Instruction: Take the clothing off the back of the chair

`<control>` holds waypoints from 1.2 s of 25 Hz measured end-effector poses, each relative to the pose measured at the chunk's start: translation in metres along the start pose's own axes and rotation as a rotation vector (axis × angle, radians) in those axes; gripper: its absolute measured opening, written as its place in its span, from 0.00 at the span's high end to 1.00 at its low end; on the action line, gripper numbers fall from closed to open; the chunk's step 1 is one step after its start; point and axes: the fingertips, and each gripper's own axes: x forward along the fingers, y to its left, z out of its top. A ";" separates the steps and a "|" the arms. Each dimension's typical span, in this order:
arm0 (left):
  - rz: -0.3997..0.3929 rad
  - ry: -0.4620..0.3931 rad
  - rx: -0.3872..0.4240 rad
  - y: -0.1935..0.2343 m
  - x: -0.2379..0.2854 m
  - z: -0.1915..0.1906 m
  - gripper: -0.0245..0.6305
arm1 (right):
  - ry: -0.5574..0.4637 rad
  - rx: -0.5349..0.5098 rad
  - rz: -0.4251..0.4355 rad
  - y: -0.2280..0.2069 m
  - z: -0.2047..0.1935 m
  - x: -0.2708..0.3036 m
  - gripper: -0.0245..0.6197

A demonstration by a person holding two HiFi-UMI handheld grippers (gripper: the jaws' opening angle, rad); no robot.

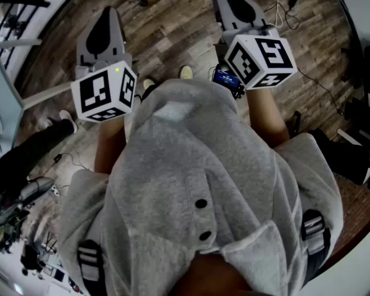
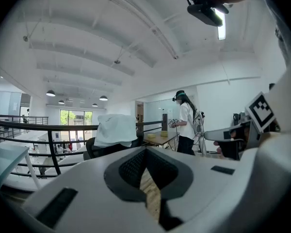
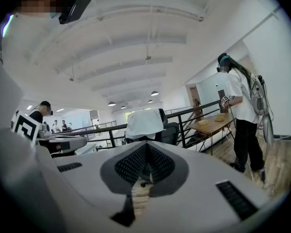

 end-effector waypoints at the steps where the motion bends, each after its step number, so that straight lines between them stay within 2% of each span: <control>1: 0.002 0.004 -0.004 0.000 -0.001 -0.001 0.94 | 0.003 -0.002 -0.002 0.001 -0.001 -0.002 0.95; 5: 0.008 0.012 -0.015 0.000 -0.003 -0.004 0.94 | 0.016 -0.009 -0.001 0.003 -0.005 -0.005 0.95; 22: 0.051 -0.011 0.010 -0.006 -0.008 0.001 0.94 | -0.012 -0.024 0.106 0.009 0.001 -0.001 0.95; 30: 0.009 -0.036 0.019 -0.002 0.016 0.009 0.94 | -0.040 -0.026 0.091 0.004 0.012 0.013 0.95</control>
